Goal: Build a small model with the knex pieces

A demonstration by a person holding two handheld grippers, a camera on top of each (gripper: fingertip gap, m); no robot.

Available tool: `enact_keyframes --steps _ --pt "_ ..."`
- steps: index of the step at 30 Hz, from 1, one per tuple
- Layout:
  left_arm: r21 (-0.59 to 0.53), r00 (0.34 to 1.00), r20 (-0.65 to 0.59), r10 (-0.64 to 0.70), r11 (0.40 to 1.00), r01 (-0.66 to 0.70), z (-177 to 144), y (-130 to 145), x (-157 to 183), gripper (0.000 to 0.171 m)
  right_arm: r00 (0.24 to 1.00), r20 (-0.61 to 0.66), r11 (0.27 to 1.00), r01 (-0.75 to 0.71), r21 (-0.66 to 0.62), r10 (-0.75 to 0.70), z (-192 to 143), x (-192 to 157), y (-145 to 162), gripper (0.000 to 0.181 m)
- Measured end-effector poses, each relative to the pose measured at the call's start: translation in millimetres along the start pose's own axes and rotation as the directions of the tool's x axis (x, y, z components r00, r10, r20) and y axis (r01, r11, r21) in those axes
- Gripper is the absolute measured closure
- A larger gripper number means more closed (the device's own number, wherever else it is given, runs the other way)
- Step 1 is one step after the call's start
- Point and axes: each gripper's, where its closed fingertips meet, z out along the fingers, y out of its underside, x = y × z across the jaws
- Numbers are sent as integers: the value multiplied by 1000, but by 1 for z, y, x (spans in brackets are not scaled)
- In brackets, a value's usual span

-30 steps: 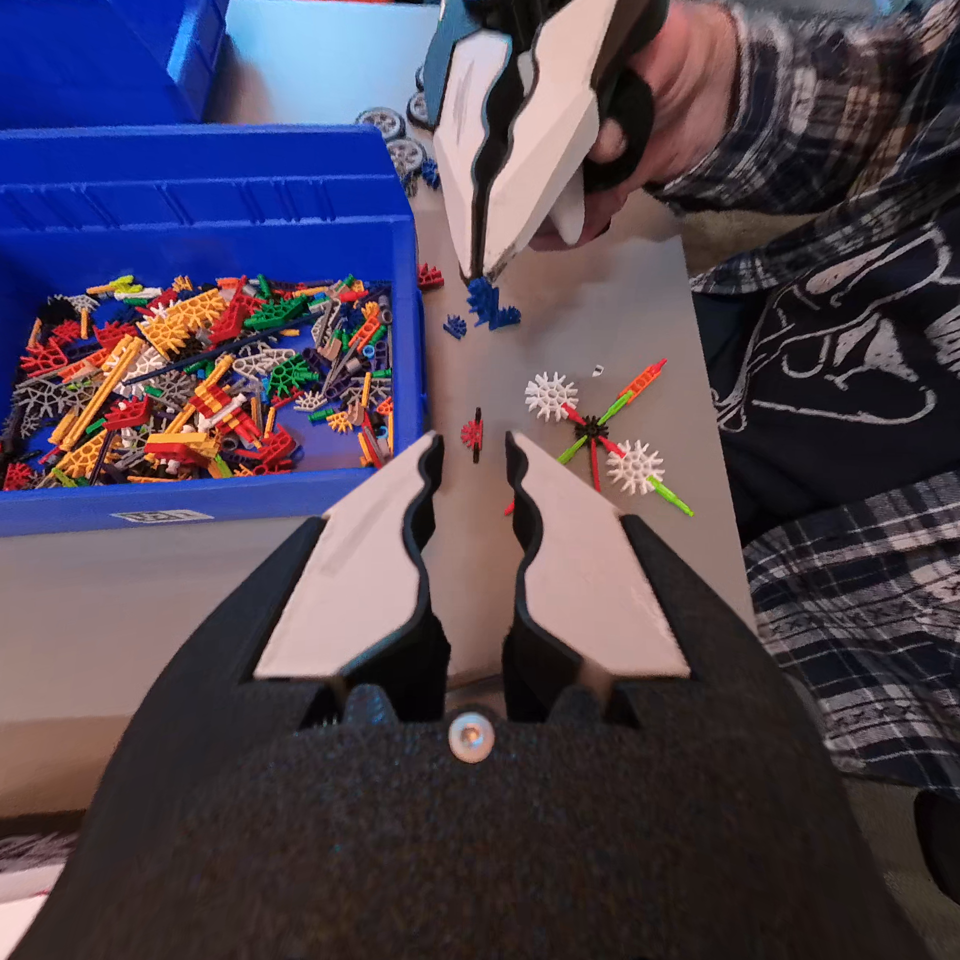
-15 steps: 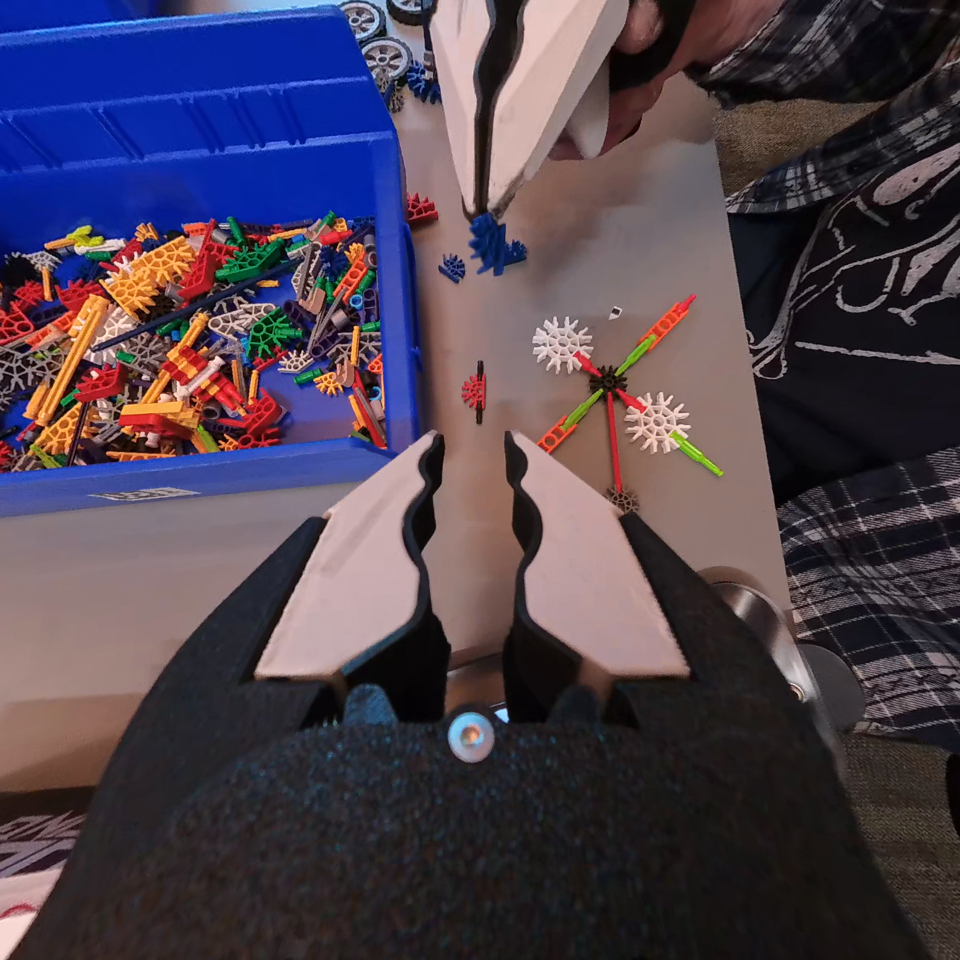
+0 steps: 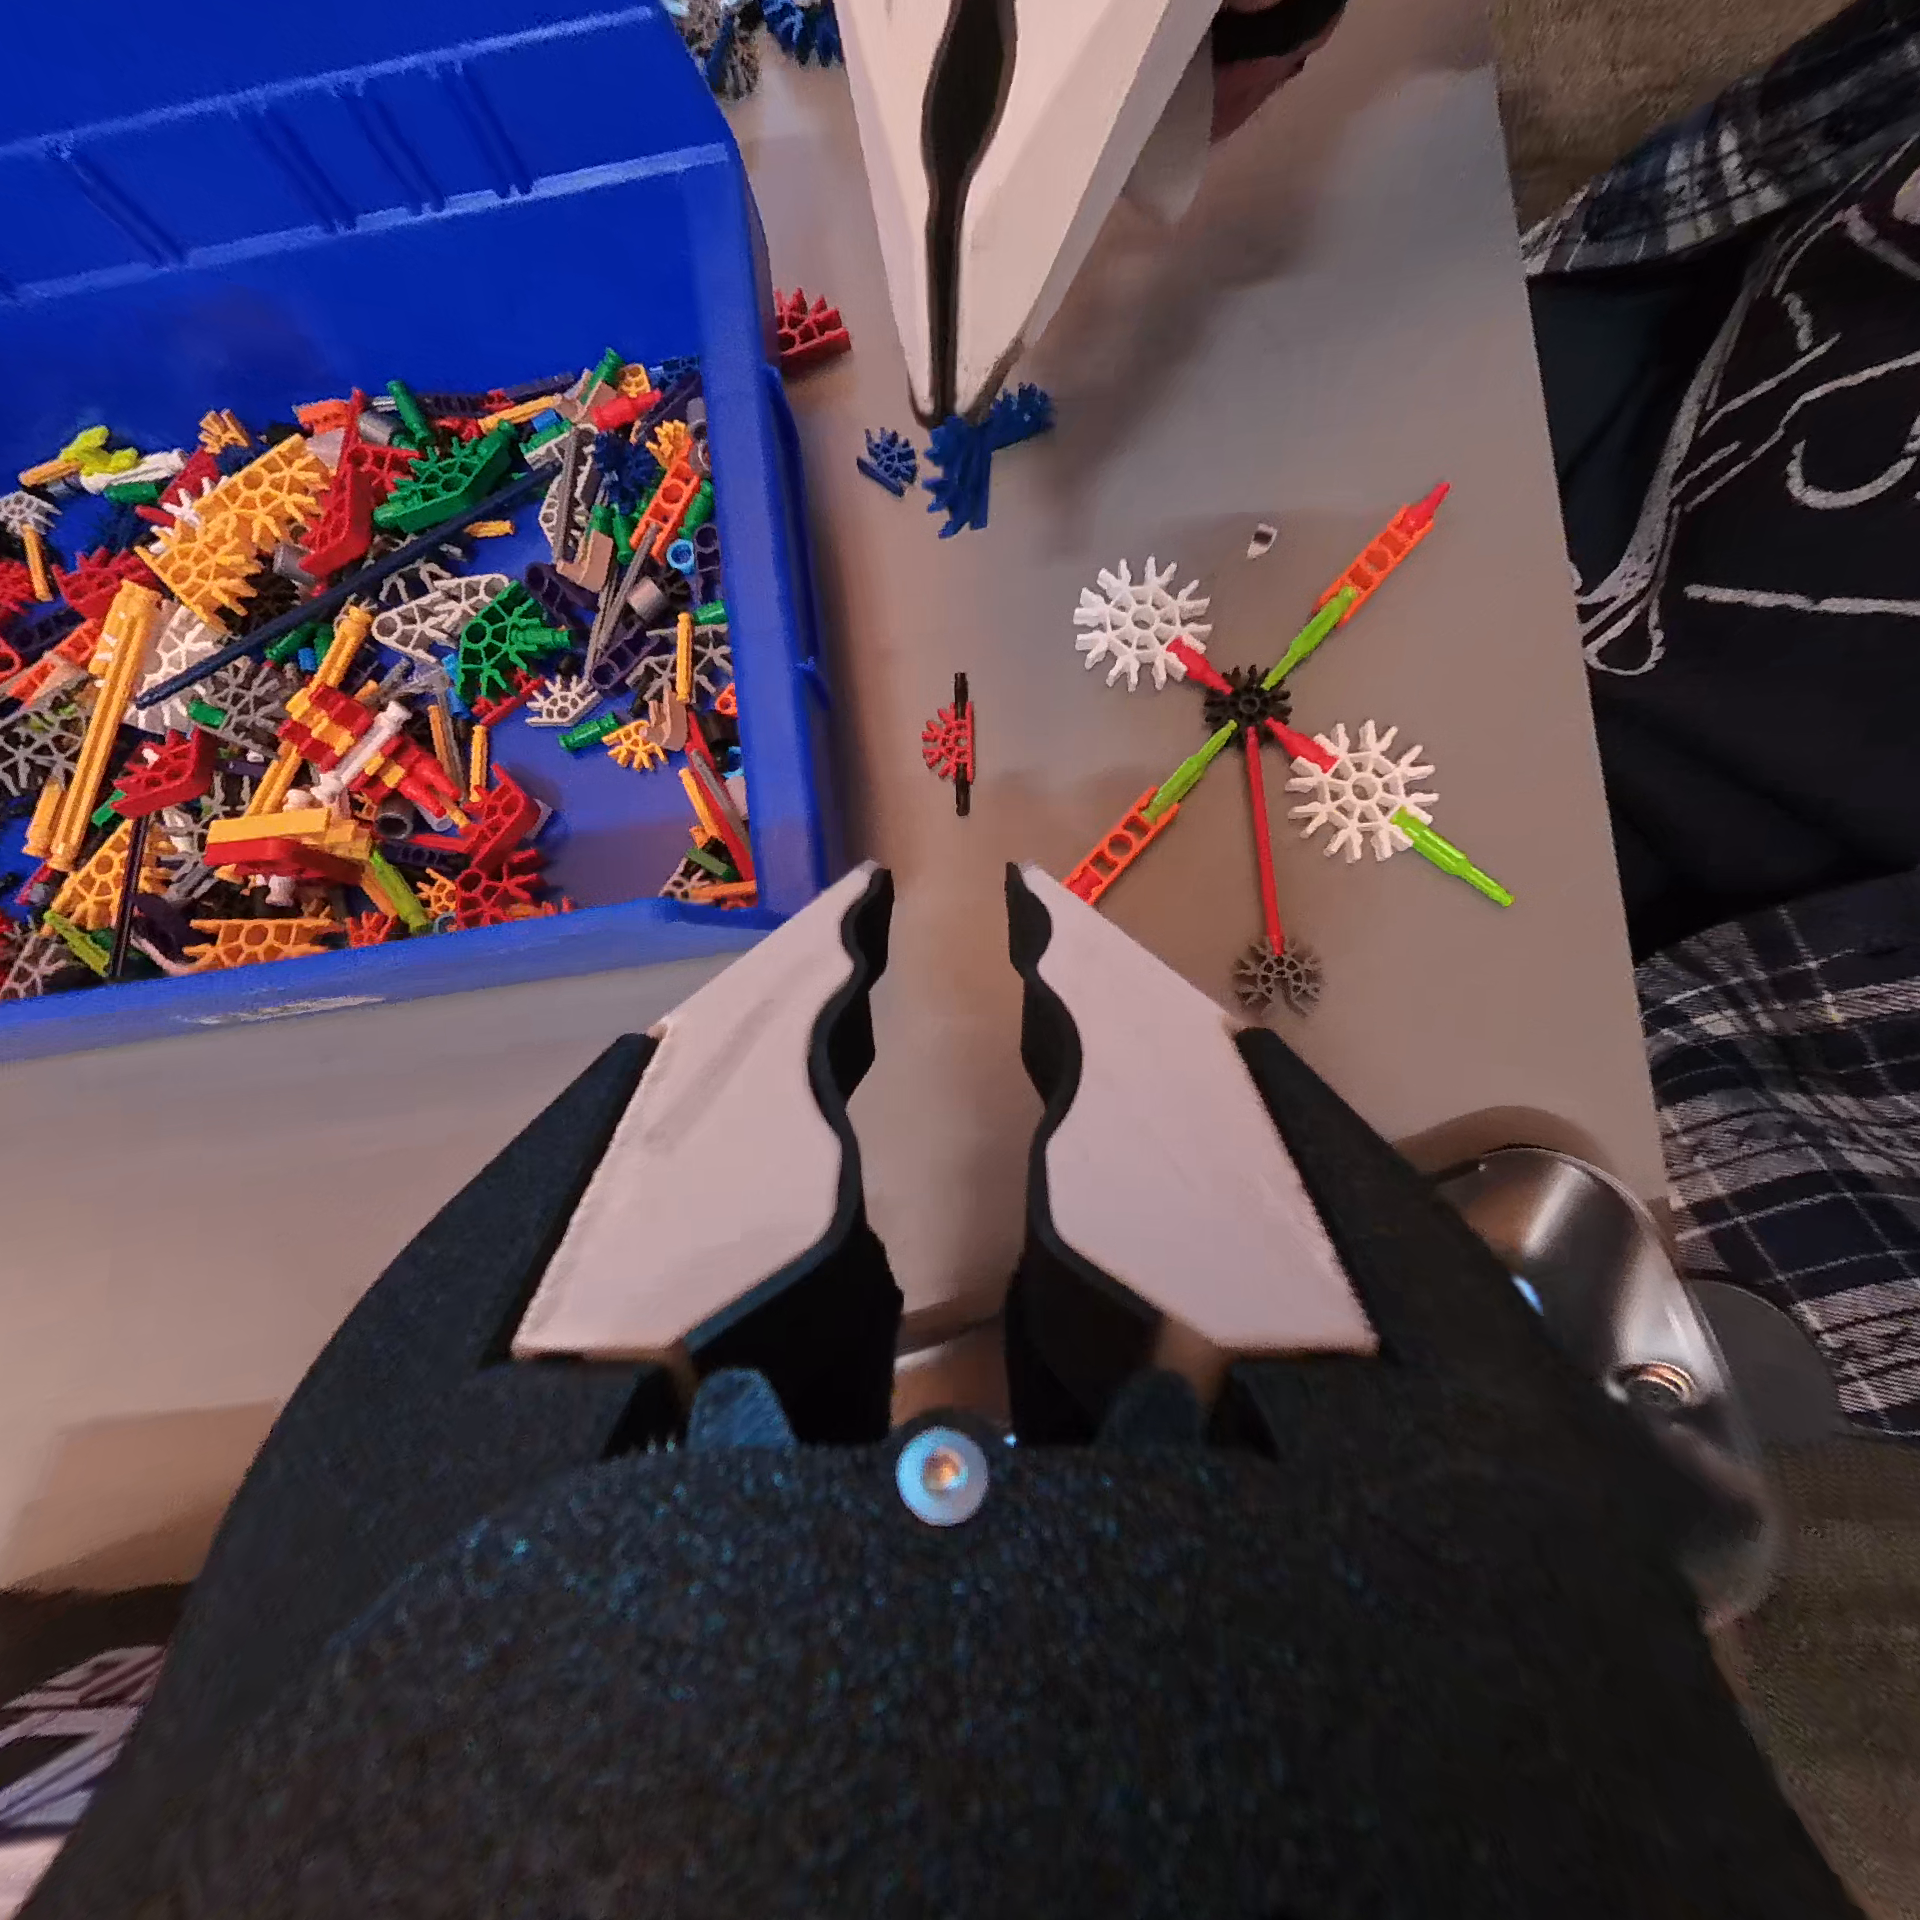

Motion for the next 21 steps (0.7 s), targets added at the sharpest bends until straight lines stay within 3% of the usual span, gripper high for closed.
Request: enact_keyframes --steps 1,10,21 --pt "-15 1000 4 13 1000 -13 3 1 1 150 1000 -9 1000 -1 -11 1 -1 1 3 181" --pt "-40 997 -31 77 996 -78 34 -11 15 150 993 -101 992 52 -112 -63 -2 12 29 181" --pt "-152 990 32 139 979 -133 74 3 20 148 974 -176 974 103 -202 -140 5 22 54 181"
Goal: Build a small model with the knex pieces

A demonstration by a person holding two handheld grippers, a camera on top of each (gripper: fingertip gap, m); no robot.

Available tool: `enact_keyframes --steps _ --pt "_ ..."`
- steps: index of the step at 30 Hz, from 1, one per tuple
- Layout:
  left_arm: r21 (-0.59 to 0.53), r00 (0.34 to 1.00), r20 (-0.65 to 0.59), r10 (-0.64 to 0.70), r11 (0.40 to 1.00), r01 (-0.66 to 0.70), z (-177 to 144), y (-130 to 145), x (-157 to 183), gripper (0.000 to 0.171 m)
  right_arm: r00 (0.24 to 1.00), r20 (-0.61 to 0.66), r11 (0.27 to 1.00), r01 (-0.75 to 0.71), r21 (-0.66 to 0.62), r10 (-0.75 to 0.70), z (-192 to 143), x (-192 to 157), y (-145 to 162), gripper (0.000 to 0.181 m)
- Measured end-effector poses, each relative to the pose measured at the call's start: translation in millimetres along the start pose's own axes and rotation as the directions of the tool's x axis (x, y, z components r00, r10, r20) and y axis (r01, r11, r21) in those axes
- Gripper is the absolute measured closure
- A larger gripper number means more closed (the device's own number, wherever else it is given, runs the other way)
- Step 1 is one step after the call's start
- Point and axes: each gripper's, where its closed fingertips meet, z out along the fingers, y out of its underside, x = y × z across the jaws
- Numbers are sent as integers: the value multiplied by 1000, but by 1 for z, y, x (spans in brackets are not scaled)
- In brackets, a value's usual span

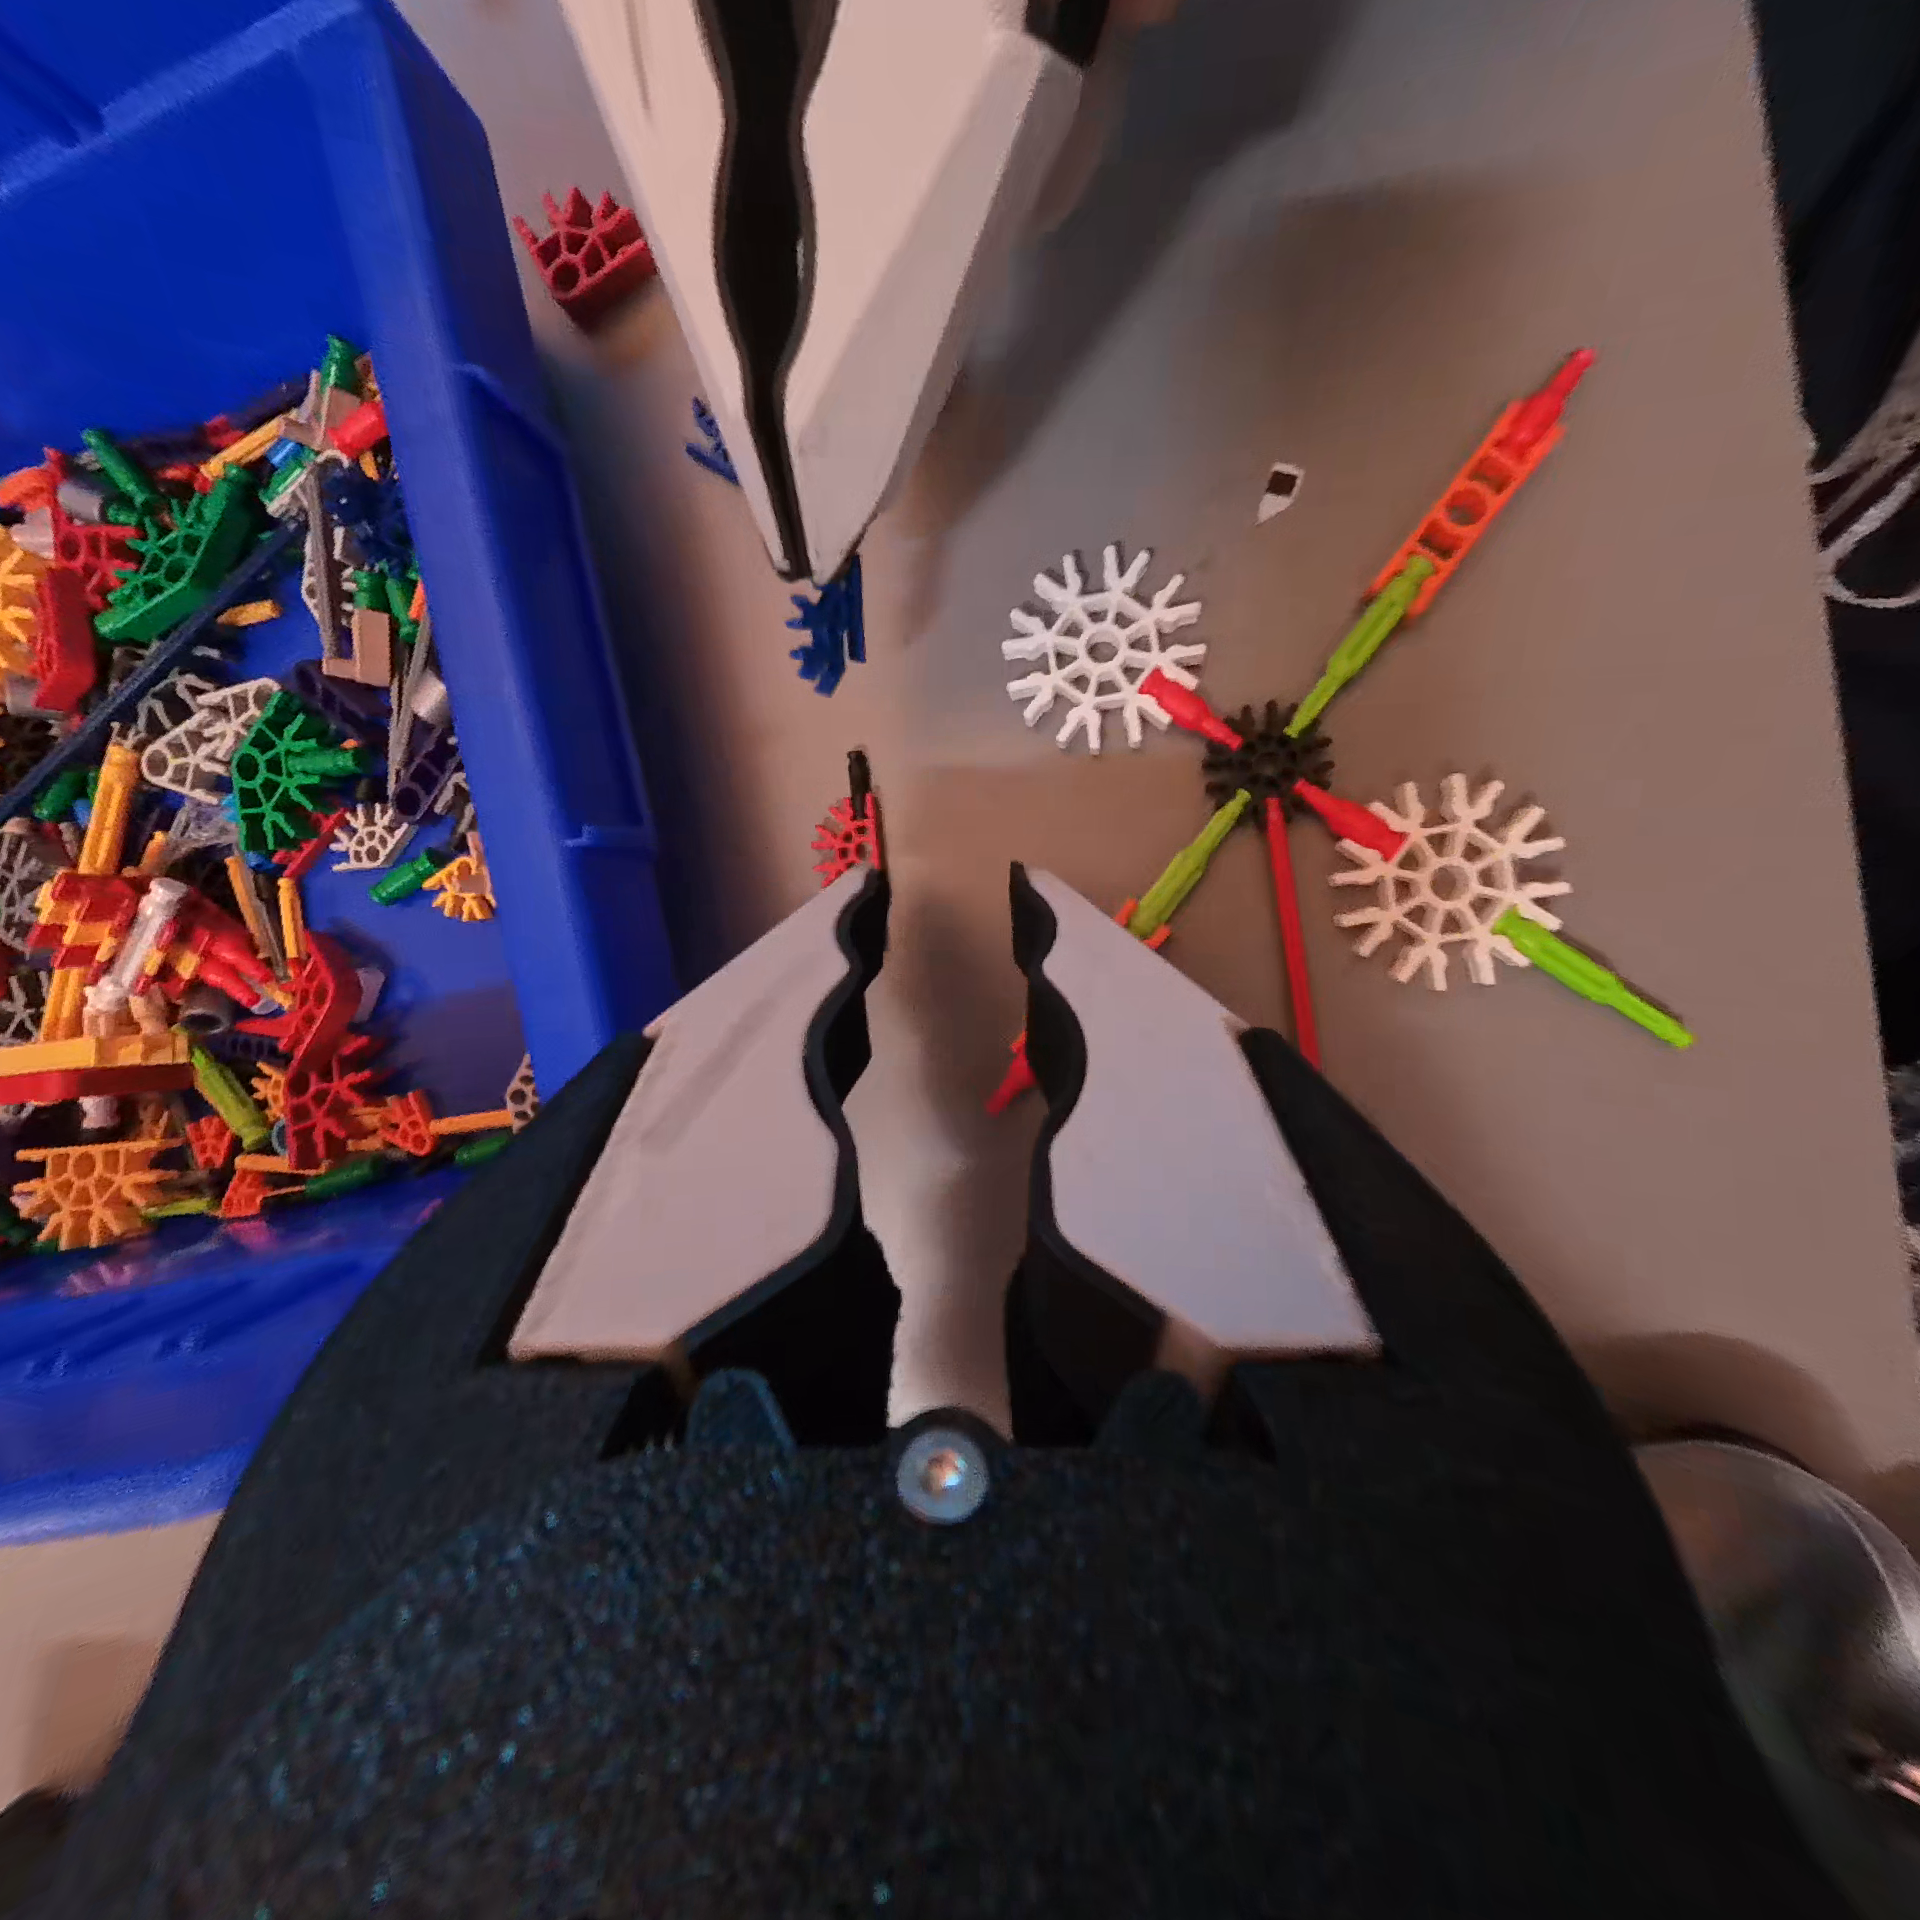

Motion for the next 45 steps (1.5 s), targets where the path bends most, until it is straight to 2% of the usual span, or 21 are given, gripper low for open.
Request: enact_keyframes --steps 8,11,18,29,35,38,45 --pt "-19 999 -24 -35 999 34 10 2 7 142 998 39 999 -53 2 53 8 1 0 181" --pt "-20 994 -81 -71 997 69 8 3 15 143 994 60 996 -94 -14 94 11 2 2 181" --pt "33 996 -23 -83 996 83 3 -2 2 135 986 87 990 -137 -45 140 16 2 8 181" --pt "-2 985 -91 -148 989 148 6 4 13 131 954 167 968 -249 -32 250 16 0 5 181" --pt "-26 977 -106 -184 983 182 -3 10 17 128 948 184 965 -260 -20 259 13 -1 1 181" --pt "19 972 -117 -205 978 208 -15 5 14 129 957 174 972 -233 -15 232 10 -3 -4 181" --pt "114 976 -31 -216 969 218 -44 -1 -11 136 968 182 981 -186 63 172 2 -14 -34 181"
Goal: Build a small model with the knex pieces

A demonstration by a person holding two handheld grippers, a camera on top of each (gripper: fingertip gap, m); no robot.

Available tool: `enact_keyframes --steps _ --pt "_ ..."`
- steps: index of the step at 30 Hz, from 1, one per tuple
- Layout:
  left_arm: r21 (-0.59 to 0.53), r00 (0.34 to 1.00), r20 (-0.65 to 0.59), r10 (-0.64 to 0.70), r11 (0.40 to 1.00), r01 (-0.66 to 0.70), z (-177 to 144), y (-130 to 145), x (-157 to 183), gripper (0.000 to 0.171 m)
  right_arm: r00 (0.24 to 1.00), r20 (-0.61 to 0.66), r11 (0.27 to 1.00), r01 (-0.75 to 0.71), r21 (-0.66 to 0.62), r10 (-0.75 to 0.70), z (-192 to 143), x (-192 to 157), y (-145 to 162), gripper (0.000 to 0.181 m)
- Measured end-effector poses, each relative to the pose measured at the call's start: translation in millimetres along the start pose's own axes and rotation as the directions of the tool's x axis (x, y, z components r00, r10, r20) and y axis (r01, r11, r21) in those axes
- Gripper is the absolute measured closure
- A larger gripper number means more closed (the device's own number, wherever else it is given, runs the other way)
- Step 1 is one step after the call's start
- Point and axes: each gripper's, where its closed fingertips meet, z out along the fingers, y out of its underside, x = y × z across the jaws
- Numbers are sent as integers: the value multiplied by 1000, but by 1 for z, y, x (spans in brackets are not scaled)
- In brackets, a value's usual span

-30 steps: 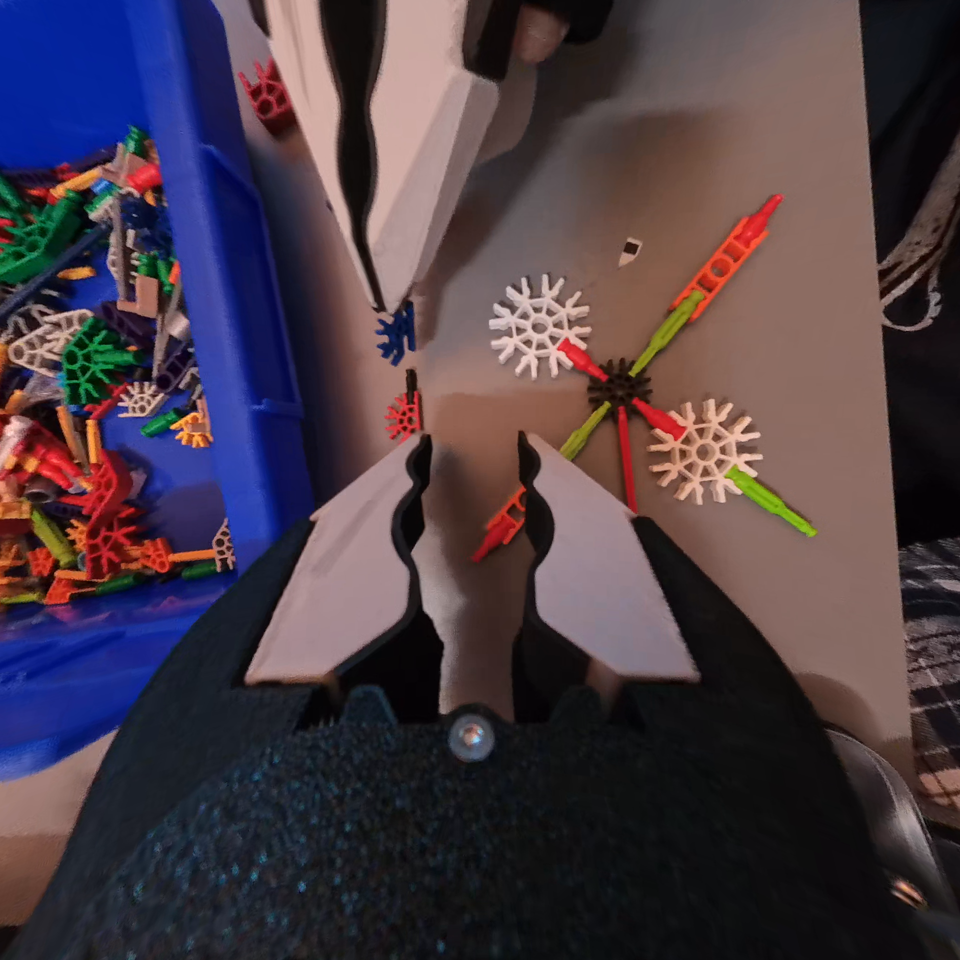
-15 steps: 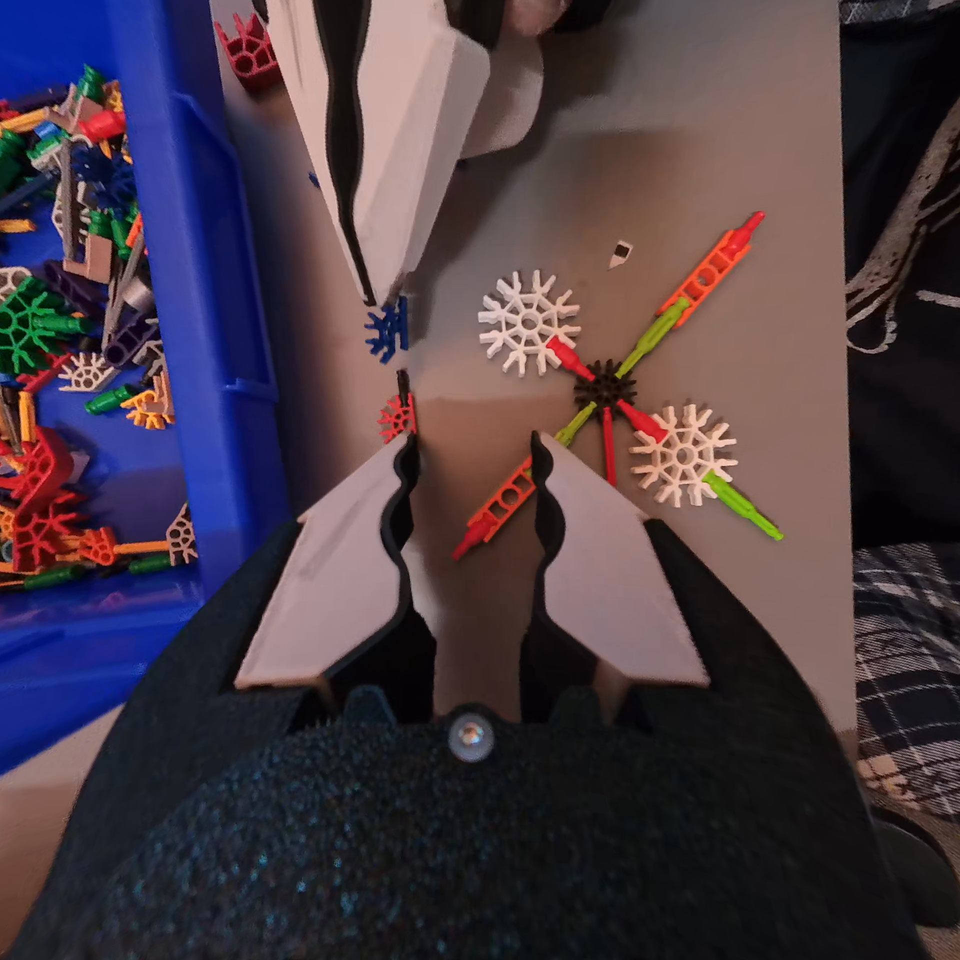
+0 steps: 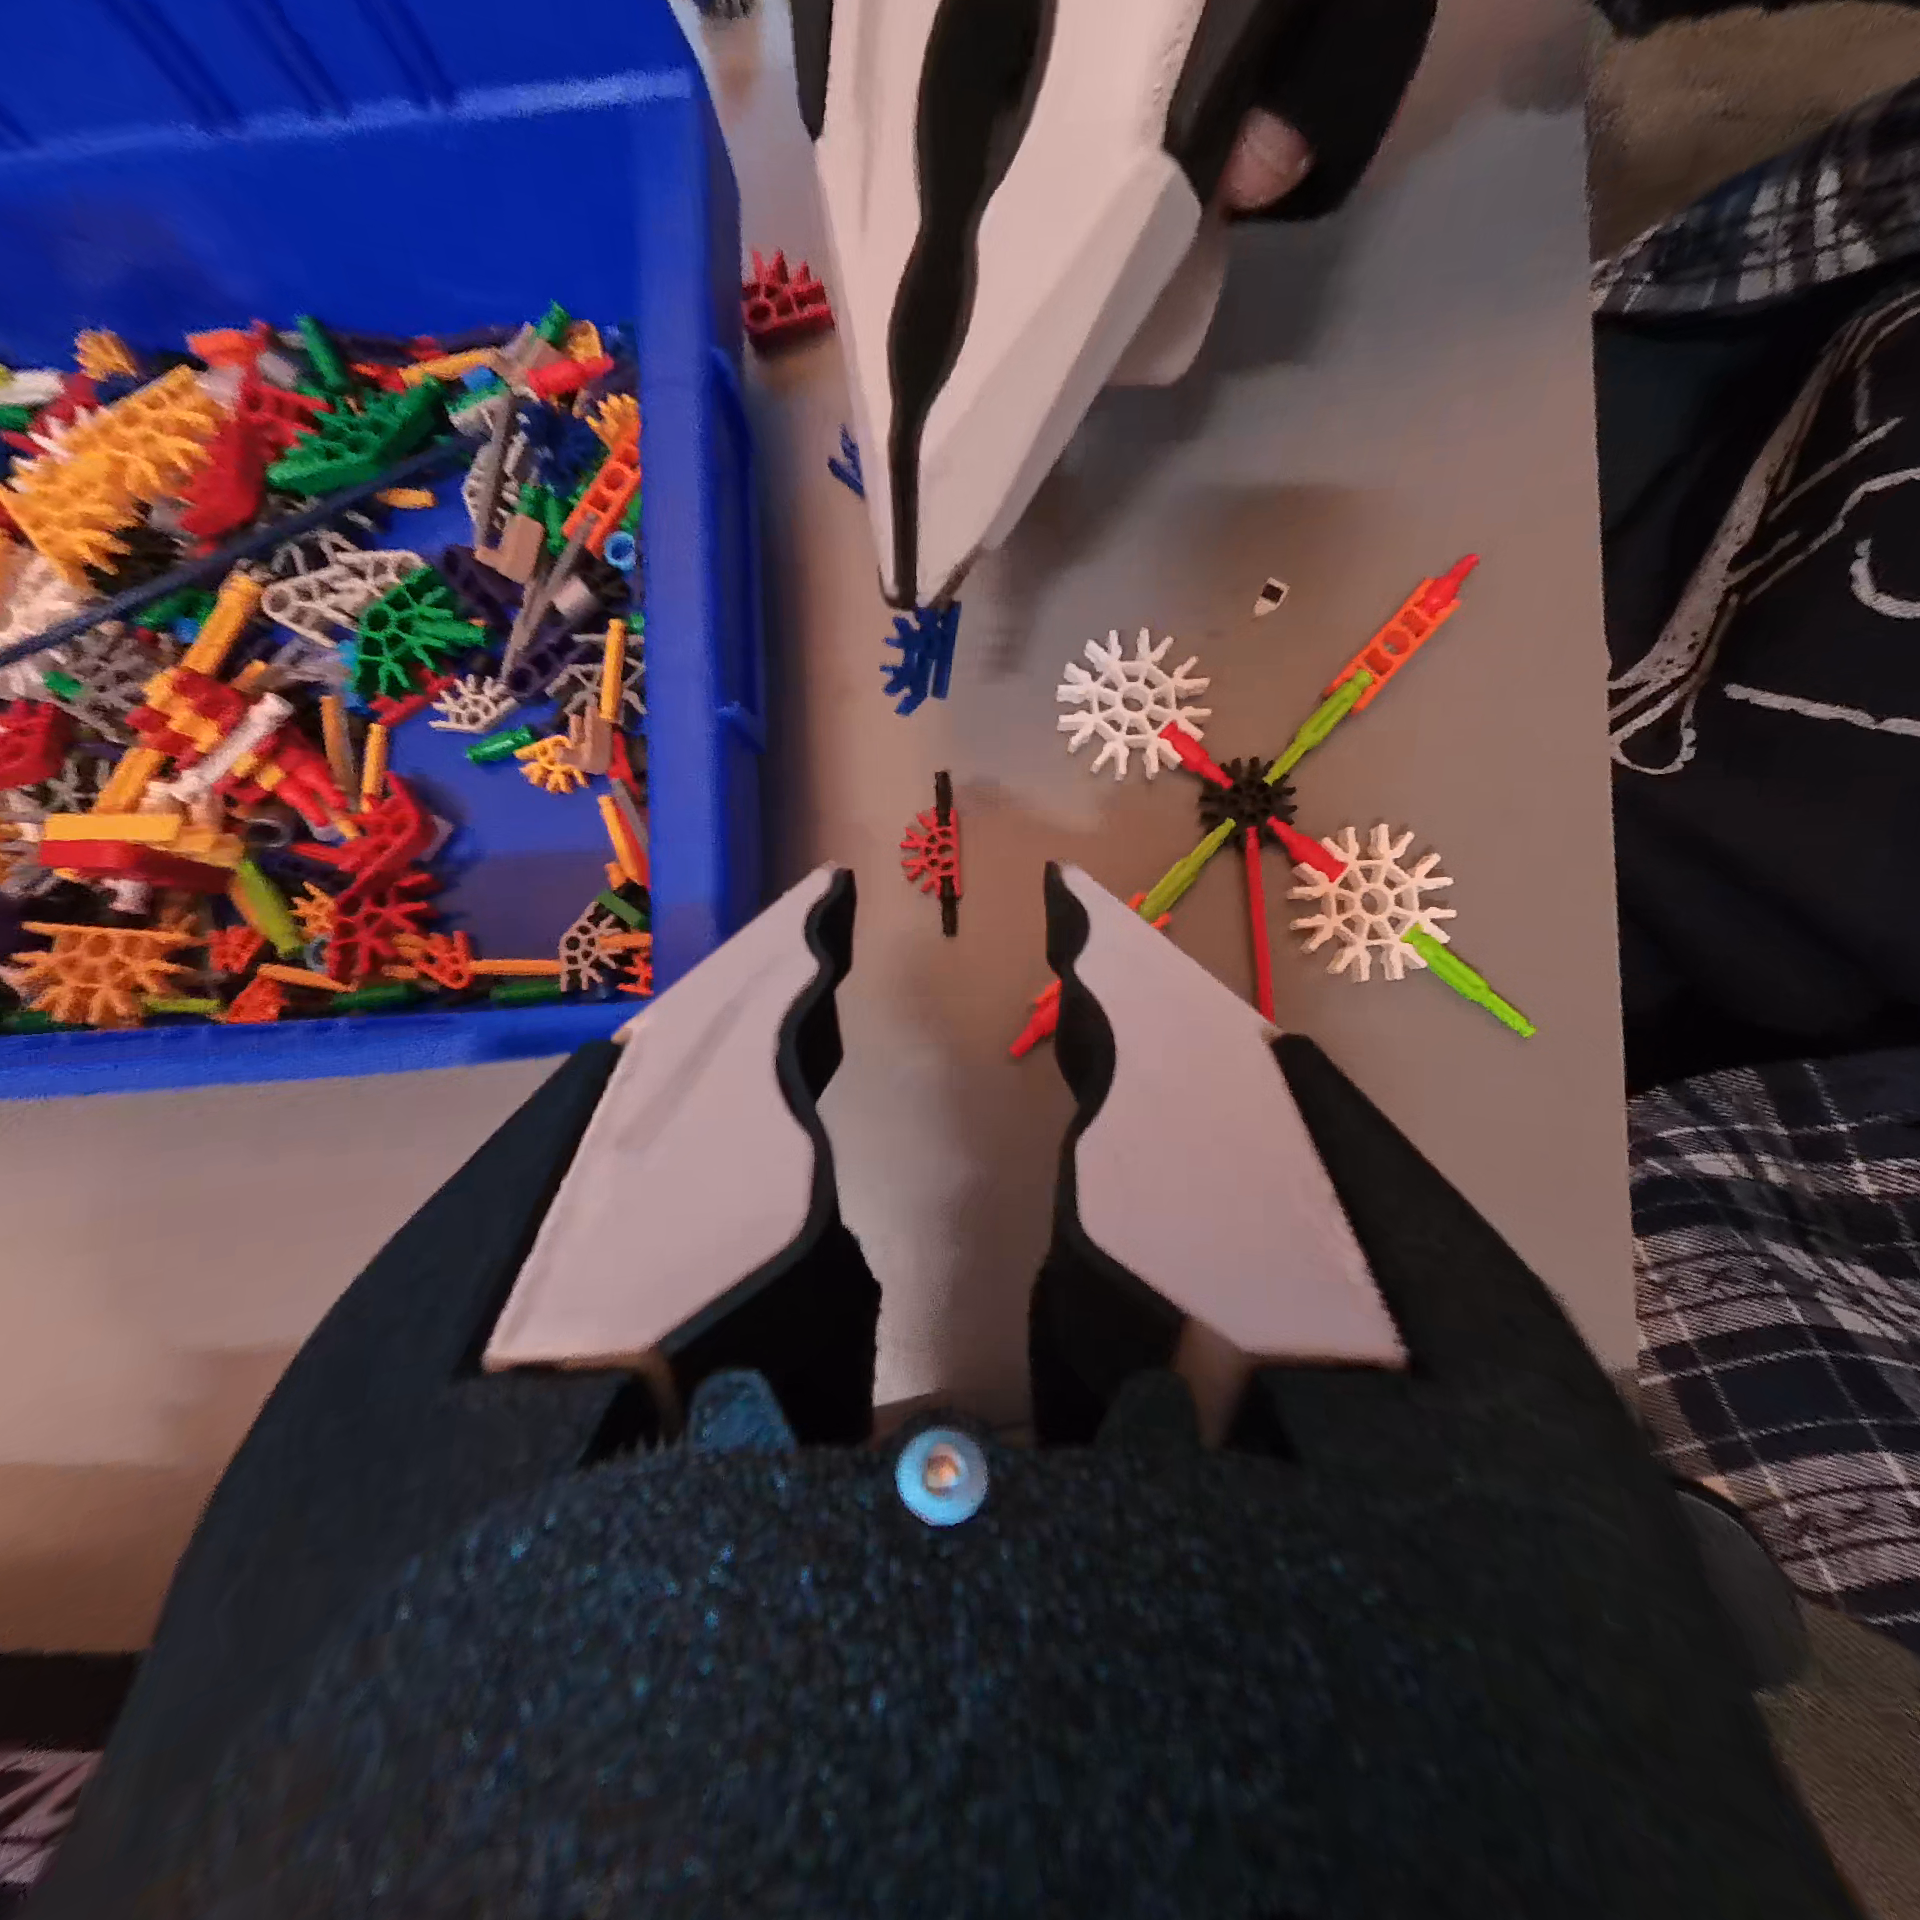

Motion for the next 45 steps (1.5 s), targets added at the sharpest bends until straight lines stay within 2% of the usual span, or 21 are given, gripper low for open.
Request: enact_keyframes --steps 5,21,29,32,38,45 --pt "10 994 83 72 997 -73 -7 -4 -8 136 999 39 999 17 47 -19 4 -13 -20 181" --pt "67 994 96 56 996 -62 -13 -4 -11 140 987 151 990 -67 124 48 9 -24 -38 181" --pt "212 1000 22 -18 977 13 -19 -27 -6 152 979 195 978 -103 183 67 3 -26 -46 181" --pt "262 998 33 -45 965 35 -21 -34 -10 157 979 196 970 -106 218 63 0 -26 -51 181" --pt "304 978 208 -20 952 -45 -35 -42 -25 152 995 96 970 -58 236 36 -2 -18 -54 181" --pt "137 912 370 178 960 -242 -28 -38 -28 145 999 41 987 -20 157 13 3 -18 -45 181"
